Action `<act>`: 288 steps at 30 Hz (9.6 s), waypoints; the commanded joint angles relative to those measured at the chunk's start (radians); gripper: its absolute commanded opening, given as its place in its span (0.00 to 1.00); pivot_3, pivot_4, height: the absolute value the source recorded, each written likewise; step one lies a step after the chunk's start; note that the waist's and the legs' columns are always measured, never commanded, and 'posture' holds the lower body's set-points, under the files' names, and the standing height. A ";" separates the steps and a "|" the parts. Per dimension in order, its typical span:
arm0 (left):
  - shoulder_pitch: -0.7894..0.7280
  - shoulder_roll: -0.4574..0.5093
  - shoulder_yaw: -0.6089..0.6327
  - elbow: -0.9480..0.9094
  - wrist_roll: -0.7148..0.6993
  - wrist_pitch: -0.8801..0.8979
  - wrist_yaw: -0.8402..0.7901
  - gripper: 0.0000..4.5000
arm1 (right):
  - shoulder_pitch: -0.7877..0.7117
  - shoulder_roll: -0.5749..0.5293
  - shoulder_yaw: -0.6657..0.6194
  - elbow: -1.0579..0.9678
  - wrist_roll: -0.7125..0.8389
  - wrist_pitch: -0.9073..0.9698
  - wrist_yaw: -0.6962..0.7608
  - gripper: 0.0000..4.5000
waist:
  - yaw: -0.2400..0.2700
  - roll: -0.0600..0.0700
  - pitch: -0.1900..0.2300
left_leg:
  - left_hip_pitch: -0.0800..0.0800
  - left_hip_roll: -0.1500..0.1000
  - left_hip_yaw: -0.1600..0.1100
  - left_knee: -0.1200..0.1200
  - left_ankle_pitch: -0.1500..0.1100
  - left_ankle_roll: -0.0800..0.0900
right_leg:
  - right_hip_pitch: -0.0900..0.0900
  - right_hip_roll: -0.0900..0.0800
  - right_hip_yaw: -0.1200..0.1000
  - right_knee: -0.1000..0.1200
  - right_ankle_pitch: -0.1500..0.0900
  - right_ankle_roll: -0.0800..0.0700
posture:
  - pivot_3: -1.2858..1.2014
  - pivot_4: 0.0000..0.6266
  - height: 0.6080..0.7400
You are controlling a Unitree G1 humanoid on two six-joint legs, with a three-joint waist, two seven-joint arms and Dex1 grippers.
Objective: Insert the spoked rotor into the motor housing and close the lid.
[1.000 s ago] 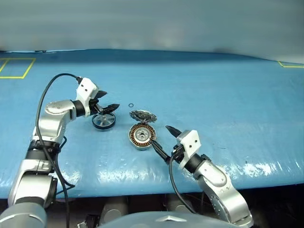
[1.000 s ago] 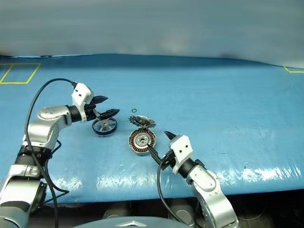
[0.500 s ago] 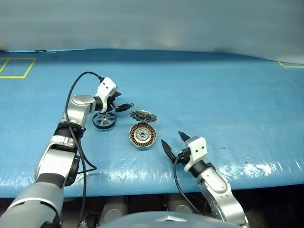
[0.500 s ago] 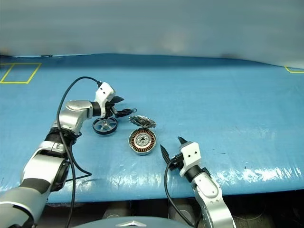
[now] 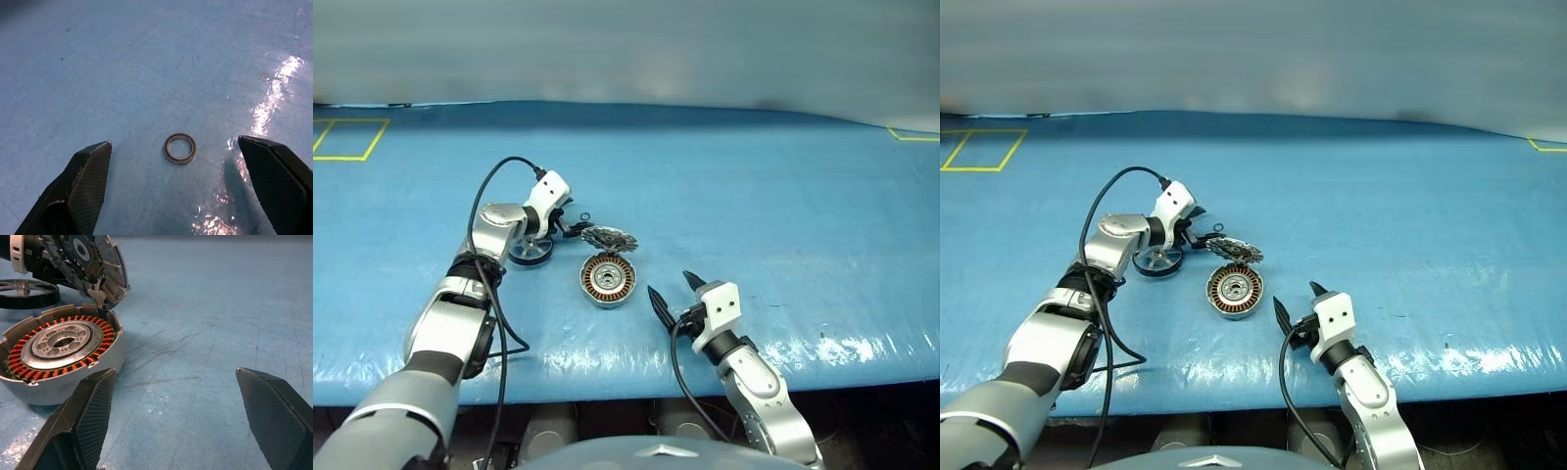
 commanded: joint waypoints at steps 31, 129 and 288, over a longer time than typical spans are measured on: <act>-0.071 -0.083 -0.016 0.162 0.085 -0.011 0.130 0.45 | -0.031 0.029 0.005 -0.002 0.005 0.022 -0.016 0.93 | 0.009 0.000 -0.001 | 0.003 -0.001 -0.001 0.004 0.000 0.000 | 0.005 0.000 0.000 0.001 0.002 0.003 | 0.52 0.24 1.00; 0.542 0.153 -0.203 -1.194 -0.149 0.464 0.016 0.82 | 0.007 -0.065 0.094 0.095 -0.077 -0.139 0.094 0.93 | 0.017 0.001 0.000 | 0.004 0.001 0.003 0.003 0.001 0.000 | 0.003 0.000 0.002 0.001 0.002 0.003 | 0.52 0.24 1.00; 0.969 0.388 0.382 -1.494 -0.537 0.504 0.137 0.00 | -0.492 0.024 0.127 -0.361 0.260 1.003 -0.009 0.01 | -0.010 0.003 0.002 | 0.002 0.003 0.002 -0.004 0.001 0.000 | -0.002 0.000 -0.001 -0.001 -0.002 0.001 | 0.52 0.24 1.00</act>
